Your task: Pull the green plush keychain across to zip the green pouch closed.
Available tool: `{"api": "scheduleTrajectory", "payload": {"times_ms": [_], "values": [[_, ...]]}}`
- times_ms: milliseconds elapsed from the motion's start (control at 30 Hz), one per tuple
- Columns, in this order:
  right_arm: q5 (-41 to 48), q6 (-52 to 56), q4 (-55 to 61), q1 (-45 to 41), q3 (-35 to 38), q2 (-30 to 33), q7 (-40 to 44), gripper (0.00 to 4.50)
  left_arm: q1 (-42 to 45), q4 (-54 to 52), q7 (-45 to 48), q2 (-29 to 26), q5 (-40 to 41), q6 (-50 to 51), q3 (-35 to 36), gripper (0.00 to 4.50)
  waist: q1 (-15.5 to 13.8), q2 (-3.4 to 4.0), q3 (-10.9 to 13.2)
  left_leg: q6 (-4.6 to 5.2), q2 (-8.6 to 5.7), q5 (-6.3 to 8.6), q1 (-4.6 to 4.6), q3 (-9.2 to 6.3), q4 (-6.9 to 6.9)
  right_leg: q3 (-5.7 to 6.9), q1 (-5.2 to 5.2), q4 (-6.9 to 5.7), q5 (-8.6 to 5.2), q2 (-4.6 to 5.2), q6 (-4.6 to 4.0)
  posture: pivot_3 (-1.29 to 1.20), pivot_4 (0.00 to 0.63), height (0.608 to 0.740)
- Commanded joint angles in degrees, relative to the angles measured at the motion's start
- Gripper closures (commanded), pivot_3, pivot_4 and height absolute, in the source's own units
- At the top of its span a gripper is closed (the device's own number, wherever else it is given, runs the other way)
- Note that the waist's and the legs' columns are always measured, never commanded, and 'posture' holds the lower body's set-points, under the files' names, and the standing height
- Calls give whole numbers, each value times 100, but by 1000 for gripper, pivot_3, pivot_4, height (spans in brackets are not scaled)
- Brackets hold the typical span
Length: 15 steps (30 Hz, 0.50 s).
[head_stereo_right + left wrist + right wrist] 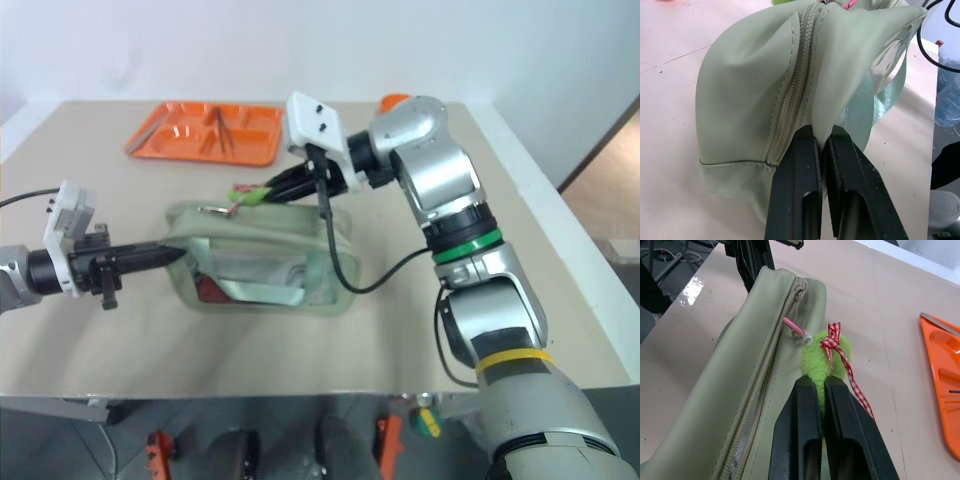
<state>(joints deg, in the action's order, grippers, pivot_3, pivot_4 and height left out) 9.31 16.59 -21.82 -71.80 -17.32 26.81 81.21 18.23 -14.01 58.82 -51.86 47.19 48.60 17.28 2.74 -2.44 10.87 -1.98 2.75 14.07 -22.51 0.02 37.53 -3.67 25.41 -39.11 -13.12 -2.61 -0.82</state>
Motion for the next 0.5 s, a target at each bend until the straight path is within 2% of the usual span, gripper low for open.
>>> {"api": "scheduleTrajectory", "payload": {"times_ms": [33,267,500], "values": [[-42,-48,-10,-253,264,240,-38,4448,44,-13,8,-20,27,-112,101,4500,0,0,0,0,0,0,0,0,0,0,0,0,0,0,0,0,150,740],[-60,-160,130,-547,510,1128,220,4448,3,4,28,3,9,-147,79,4500,-4,3,2,0,-3,0,-3,0,-1,1,1,1,-2,1,2,0,150,740],[-516,-779,360,-491,472,2070,399,4448,39,38,37,37,13,-189,11,4500,-3,5,3,0,-6,0,-1,2,-1,0,0,3,-3,0,4,0,150,740]]}}
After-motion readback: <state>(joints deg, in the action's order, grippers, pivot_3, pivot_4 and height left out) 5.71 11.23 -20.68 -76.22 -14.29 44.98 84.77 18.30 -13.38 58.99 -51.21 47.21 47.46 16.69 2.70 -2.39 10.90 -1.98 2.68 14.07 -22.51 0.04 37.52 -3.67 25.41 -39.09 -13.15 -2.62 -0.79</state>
